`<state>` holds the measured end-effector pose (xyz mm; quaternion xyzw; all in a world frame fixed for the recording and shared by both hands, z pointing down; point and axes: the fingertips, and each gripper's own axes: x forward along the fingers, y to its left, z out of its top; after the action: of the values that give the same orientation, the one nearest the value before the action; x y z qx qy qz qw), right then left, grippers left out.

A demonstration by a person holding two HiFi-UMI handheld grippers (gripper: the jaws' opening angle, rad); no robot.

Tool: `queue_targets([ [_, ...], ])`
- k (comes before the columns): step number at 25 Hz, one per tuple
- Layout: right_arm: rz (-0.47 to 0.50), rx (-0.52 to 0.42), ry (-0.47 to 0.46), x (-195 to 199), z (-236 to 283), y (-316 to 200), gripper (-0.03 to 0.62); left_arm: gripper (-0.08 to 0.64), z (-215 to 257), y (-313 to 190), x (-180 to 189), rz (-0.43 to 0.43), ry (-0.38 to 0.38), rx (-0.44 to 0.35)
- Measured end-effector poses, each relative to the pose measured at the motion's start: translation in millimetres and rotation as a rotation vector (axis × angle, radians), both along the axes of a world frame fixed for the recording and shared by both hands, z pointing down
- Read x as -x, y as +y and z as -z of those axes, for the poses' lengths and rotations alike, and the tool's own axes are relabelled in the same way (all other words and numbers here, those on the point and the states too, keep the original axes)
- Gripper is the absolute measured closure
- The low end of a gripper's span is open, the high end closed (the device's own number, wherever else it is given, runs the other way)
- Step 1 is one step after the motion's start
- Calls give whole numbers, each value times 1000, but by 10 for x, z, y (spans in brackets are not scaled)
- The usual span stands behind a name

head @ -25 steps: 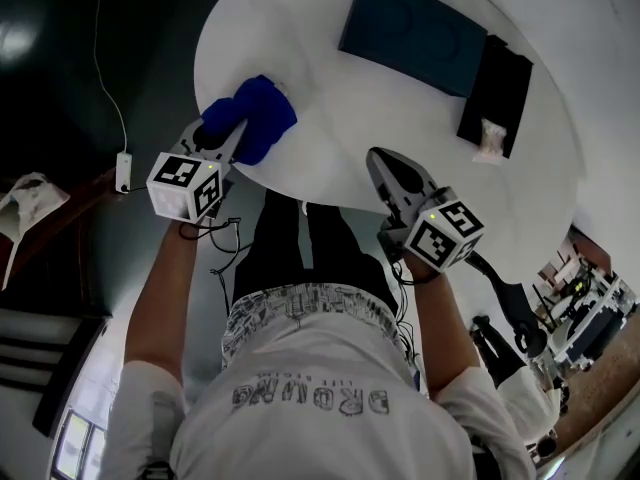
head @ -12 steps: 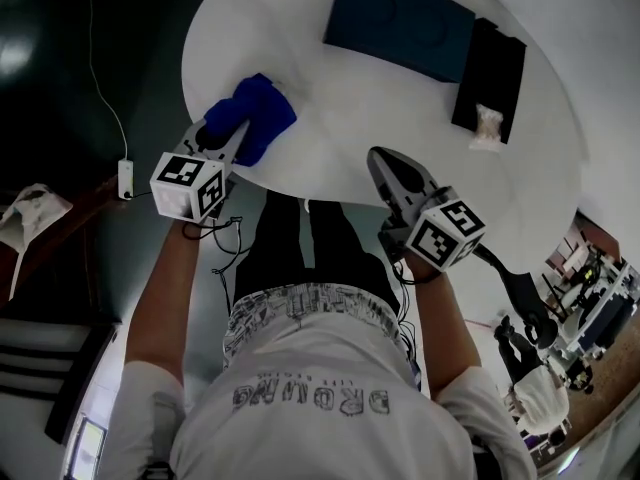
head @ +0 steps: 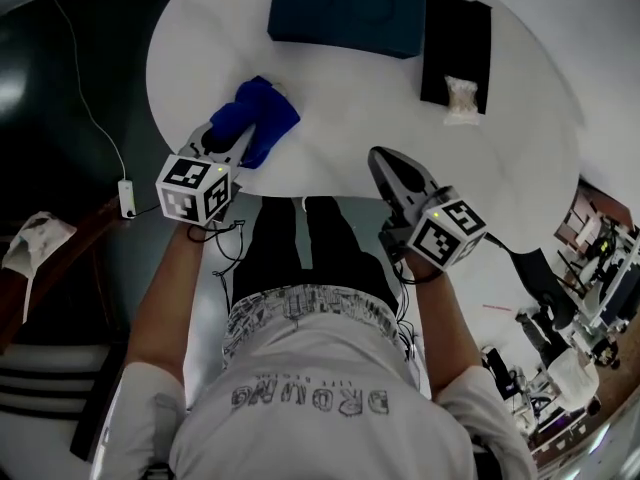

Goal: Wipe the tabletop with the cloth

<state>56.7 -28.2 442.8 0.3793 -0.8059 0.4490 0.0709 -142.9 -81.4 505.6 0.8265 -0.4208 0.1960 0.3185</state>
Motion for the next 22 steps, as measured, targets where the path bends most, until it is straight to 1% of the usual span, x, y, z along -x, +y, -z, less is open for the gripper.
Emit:
queue_targets([
  [10, -132, -8, -1, -701, -8, 159, 584, 440, -22, -6, -890, -147, 10, 6],
  [17, -203, -15, -2, -1053, 8, 262, 584, 440, -5, 1, -1331, -213, 19, 13],
  [22, -236, -18, 1, -1290, 10, 338, 584, 440, 12, 35, -1700, -266, 24, 15],
])
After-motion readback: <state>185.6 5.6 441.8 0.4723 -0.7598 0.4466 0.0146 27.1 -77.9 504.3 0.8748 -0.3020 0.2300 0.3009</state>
